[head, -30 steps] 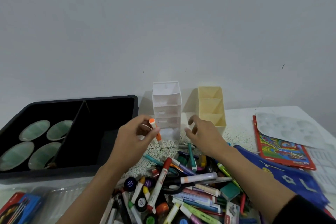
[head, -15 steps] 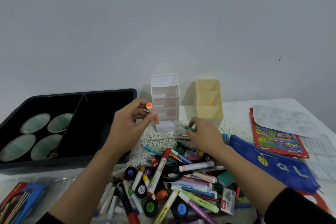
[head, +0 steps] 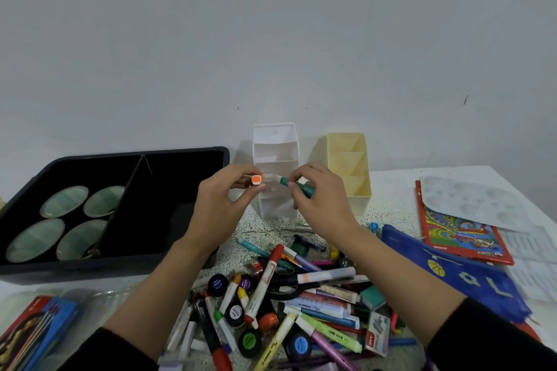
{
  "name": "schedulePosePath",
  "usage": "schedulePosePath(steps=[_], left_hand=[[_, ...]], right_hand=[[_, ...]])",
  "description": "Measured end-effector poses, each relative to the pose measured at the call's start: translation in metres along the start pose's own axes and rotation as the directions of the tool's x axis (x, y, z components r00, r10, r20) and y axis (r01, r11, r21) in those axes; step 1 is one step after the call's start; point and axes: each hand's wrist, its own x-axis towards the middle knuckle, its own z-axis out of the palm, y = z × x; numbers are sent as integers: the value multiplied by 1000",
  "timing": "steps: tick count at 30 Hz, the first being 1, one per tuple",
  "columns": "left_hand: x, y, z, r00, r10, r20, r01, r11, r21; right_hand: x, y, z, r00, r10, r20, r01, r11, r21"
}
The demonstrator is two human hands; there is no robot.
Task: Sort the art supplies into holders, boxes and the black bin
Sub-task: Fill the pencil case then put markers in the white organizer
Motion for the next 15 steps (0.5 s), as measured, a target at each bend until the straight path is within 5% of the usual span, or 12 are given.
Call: schedulePosePath(steps=[5, 9, 15], left_hand=[[4, -16, 12, 999, -41, -23, 43, 994, 97], [9, -26, 13, 998, -66, 17, 63, 992, 111], [19, -37, 3, 966, -105, 237, 58, 979, 195]], right_hand=[[14, -1, 16, 997, 51, 54, -50, 999, -16], [18, 3, 23, 989, -39, 144, 46, 998, -51], [28, 9, 28, 964, -141, 224, 189, 959, -210]])
